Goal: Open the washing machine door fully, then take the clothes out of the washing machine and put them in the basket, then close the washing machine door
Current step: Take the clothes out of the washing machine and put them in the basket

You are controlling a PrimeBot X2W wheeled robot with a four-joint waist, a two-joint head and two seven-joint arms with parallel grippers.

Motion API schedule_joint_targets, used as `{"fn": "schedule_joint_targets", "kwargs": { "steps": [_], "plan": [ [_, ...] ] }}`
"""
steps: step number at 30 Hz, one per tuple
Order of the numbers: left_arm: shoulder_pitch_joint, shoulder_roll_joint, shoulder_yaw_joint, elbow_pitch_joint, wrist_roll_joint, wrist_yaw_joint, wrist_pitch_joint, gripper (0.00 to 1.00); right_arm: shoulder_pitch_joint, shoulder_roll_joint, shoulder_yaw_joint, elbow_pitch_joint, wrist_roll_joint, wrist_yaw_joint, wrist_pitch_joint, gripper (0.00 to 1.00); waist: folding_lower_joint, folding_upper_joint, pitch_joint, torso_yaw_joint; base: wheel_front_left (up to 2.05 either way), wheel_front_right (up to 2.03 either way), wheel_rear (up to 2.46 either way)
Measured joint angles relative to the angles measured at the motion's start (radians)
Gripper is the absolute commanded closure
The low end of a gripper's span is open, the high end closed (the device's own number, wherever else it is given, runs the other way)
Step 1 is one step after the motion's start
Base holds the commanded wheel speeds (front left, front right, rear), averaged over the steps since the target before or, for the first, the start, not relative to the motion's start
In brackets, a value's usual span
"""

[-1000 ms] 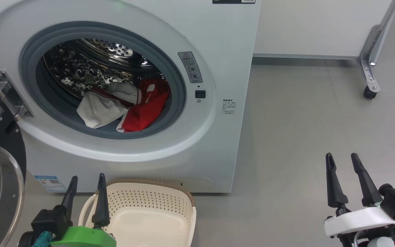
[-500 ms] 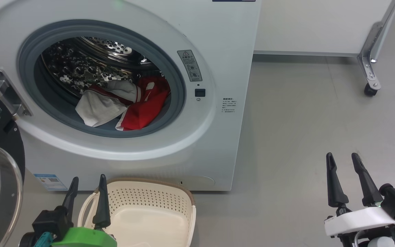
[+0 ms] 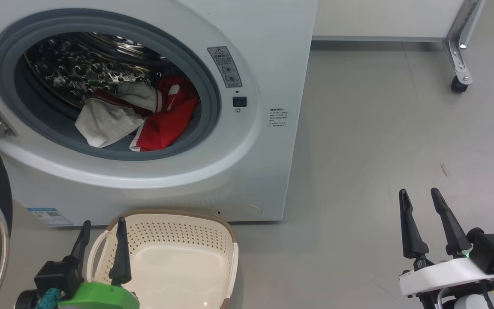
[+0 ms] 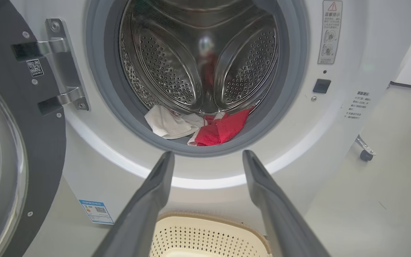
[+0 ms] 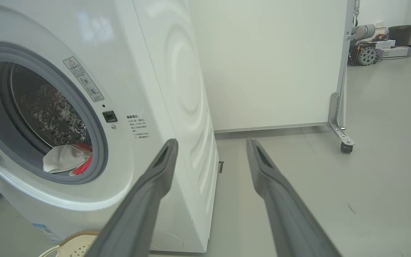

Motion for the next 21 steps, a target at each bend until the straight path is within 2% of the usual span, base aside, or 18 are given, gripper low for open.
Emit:
{"fn": "schedule_joint_targets", "kwargs": {
  "steps": [10,21],
  "plan": [
    [-0.042,0.046,0.035,-0.011,0.011,0.018,0.039,0.00,-0.018,-0.001,0.012,-0.017,0.000,0.000,0.000,0.00,0.0000,0.0000,0.073,-0.068,0.00,0.00,0.00],
    [-0.236,0.120,0.063,-0.020,0.013,0.017,0.152,0.00,-0.063,-0.006,0.023,-0.046,0.000,0.000,0.000,0.00,0.0000,0.0000,0.192,-0.157,0.00,0.00,0.00]
  ]
}}
